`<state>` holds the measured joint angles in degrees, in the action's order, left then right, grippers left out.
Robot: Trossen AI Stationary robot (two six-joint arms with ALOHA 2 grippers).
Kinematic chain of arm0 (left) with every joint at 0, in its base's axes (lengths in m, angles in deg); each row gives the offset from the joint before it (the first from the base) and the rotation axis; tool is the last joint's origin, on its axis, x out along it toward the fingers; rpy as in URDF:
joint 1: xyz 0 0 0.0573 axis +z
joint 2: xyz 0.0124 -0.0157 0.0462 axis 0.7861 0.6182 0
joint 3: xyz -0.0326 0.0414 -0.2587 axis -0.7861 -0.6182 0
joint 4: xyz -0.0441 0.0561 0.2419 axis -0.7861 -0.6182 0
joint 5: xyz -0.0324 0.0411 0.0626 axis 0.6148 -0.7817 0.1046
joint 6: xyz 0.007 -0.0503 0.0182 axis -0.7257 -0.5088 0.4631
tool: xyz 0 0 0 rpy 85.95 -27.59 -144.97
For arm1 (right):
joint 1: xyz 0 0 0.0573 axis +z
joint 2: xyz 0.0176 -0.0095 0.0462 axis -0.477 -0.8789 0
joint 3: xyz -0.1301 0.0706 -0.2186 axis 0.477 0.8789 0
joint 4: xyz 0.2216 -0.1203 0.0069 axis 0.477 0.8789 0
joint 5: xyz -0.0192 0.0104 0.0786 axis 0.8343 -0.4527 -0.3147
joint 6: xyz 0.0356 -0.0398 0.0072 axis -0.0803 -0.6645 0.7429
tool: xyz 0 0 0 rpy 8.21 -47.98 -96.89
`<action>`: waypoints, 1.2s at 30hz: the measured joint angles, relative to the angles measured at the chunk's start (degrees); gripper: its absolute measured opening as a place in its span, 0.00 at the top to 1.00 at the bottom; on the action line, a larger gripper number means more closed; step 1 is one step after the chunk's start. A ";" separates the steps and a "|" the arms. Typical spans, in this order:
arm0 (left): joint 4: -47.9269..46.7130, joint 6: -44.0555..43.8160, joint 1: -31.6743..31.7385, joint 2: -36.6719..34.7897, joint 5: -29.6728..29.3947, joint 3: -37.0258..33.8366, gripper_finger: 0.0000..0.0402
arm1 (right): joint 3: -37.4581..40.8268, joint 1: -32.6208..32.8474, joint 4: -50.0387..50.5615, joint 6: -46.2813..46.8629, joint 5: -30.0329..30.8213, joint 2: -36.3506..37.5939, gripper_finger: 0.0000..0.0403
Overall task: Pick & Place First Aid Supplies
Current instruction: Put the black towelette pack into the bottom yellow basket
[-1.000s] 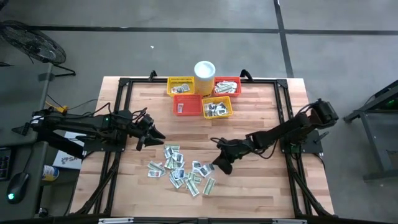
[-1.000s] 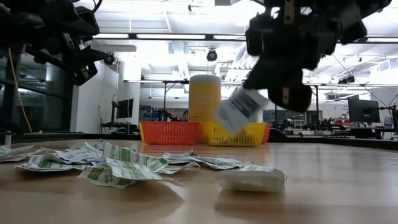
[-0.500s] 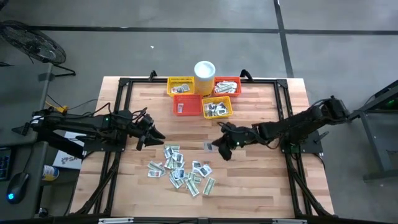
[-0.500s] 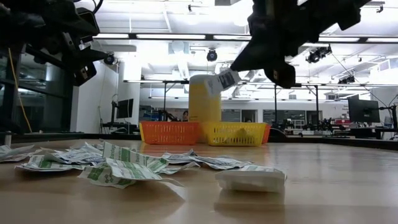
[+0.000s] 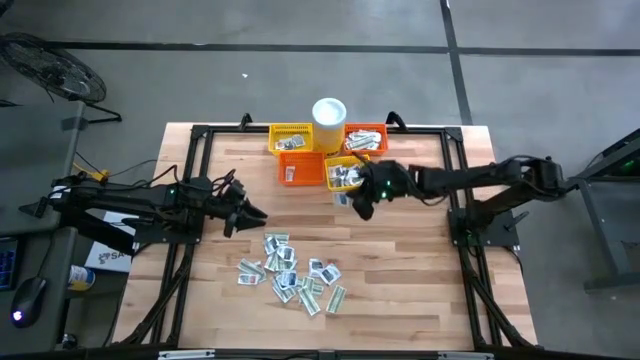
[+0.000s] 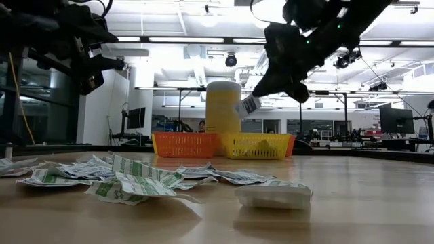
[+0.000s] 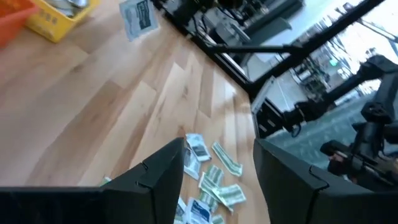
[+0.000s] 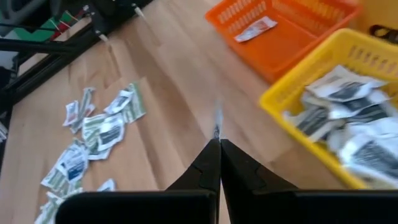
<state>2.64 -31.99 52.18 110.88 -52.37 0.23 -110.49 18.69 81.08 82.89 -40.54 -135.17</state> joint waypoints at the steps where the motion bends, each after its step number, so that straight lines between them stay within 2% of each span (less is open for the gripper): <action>1: 0.01 -0.34 0.00 -0.01 -0.68 0.00 0.53 | 0.00 -1.49 0.18 -0.92 -1.18 0.00 1.00; 6: 0.36 -1.59 0.00 0.00 -4.50 0.00 0.53 | 0.00 -8.66 0.39 -3.36 -7.35 0.00 1.00; 13: 0.48 -3.15 0.00 0.00 -9.47 0.00 0.53 | 0.00 -17.91 0.47 -8.23 -12.63 -0.62 1.00; 19: 1.59 -4.03 0.00 -0.01 -12.34 0.00 0.53 | 0.00 -22.29 0.38 -10.83 -19.94 -4.63 1.00; 24: 4.85 -4.23 0.00 0.00 -15.09 0.00 0.53 | 0.02 -24.09 -3.41 -11.10 -21.90 -7.94 1.00; 31: 9.70 -4.20 0.00 0.09 -18.11 0.02 0.53 | 0.02 -26.70 -3.43 -9.26 -21.01 -8.55 1.00; 36: 10.23 -4.21 0.00 0.09 -18.48 0.02 0.53 | 0.02 -28.12 -2.25 -9.80 -21.13 -8.55 0.91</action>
<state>12.87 -36.20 52.18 110.97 -70.85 0.25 -110.47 -9.42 78.83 73.09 -61.67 -143.72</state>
